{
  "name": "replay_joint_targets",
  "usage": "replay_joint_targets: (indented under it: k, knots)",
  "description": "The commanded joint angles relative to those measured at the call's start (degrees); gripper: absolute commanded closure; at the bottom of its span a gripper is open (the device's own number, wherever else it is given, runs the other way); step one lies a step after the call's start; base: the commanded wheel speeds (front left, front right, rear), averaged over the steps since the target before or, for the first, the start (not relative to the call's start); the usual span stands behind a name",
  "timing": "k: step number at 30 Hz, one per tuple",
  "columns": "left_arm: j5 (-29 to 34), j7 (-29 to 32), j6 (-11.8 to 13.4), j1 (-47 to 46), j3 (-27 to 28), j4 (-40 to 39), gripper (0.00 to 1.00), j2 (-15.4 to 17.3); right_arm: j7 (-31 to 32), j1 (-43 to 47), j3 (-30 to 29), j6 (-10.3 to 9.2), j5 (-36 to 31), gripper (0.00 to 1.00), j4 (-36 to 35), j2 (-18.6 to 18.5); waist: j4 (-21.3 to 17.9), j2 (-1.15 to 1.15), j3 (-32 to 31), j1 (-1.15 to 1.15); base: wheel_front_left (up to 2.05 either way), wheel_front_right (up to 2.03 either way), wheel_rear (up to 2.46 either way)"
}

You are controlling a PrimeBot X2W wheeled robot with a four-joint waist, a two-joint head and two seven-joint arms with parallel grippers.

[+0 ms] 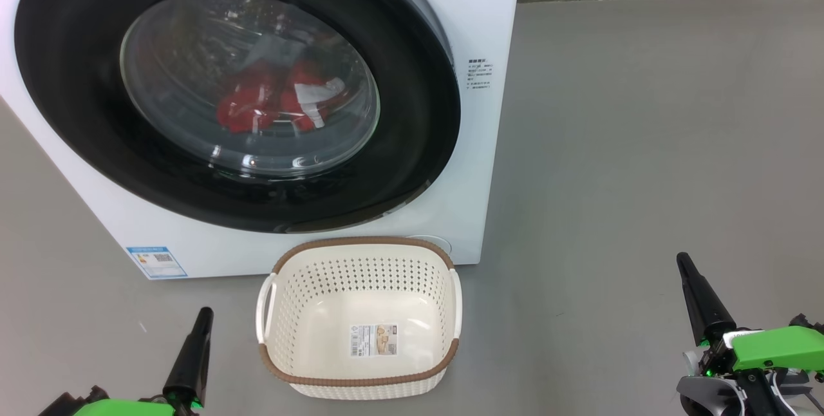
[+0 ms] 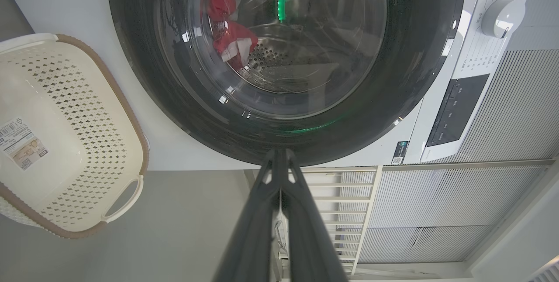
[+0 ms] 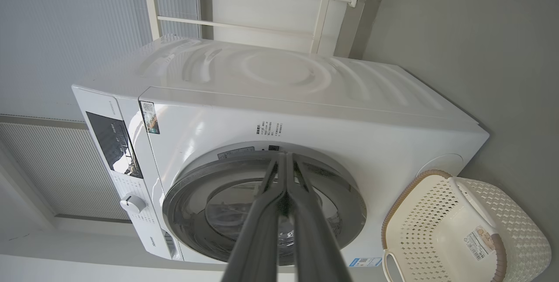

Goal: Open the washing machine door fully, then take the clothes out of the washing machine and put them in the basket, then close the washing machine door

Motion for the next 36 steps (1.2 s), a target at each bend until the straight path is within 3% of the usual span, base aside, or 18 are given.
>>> replay_joint_targets:
  k: [1, 5, 6, 9, 10, 11, 17, 21, 36]
  knots:
    - [-0.43, 0.32, -0.40, -2.24, 1.96, -1.58, 1.00, 0.62, 0.32, -2.44, 1.10, 0.03, 0.26, 1.00, -1.68, -0.78, 0.00, 0.00, 0.00, 0.00, 0.00, 0.00, 0.00]
    - [-0.43, 0.32, -0.40, -2.24, 1.96, -1.58, 1.00, 0.62, 0.32, -2.44, 1.10, 0.03, 0.26, 1.00, -1.68, -0.78, 0.00, 0.00, 0.00, 0.00, 0.00, 0.00, 0.00]
    - [0.00, 0.00, 0.00, 0.00, 0.00, 0.00, 0.00, 0.00, 0.00, 0.00, 0.00, 0.00, 0.00, 0.00, 0.00, 0.00, 0.00, 0.00, 0.00, 0.00, 0.00, 0.00, 0.00]
    - [0.03, -0.05, 0.02, 0.86, -0.24, 1.63, 0.00, -0.30, -0.10, 0.85, 0.20, 0.00, 0.00, 0.00, 1.71, 0.58, 0.00, 0.00, 0.01, 0.00, 0.00, 0.00, 0.00]
    - [0.04, -0.05, 0.02, 1.46, -0.32, 2.30, 1.00, -0.49, -0.11, 1.49, 0.29, 0.00, 0.00, 1.00, 2.47, 0.89, 0.00, 0.00, 0.01, 0.00, 0.00, 0.00, 0.00]
    - [0.11, -0.17, 0.02, 1.67, -0.37, 2.42, 0.00, -0.53, -0.22, 1.68, 0.41, 0.00, -0.03, 0.00, 2.66, 0.98, 0.00, 0.00, 0.04, 0.00, 0.00, 0.00, 0.00]
    - [0.97, -1.19, 0.00, 1.87, -0.67, 1.43, 0.00, -0.24, -1.24, 1.88, 1.12, 0.00, -0.70, 0.00, 2.11, 0.89, 0.07, 0.00, -0.07, 0.13, 0.00, 0.00, 0.00]
    - [2.07, -1.87, -0.01, 2.16, -0.86, 0.88, 0.00, -0.03, -1.91, 2.12, 1.39, 0.00, -1.73, 0.00, 1.80, 0.83, 0.10, 0.00, 0.05, 0.01, 0.00, 0.00, 0.00]
    - [11.66, -4.41, -0.06, 2.59, -0.94, -0.74, 0.00, 0.30, -4.44, 2.53, 3.20, 0.01, -8.73, 0.00, 0.72, 0.62, 0.32, 0.00, 0.18, 0.00, 0.00, 0.00, 0.00]
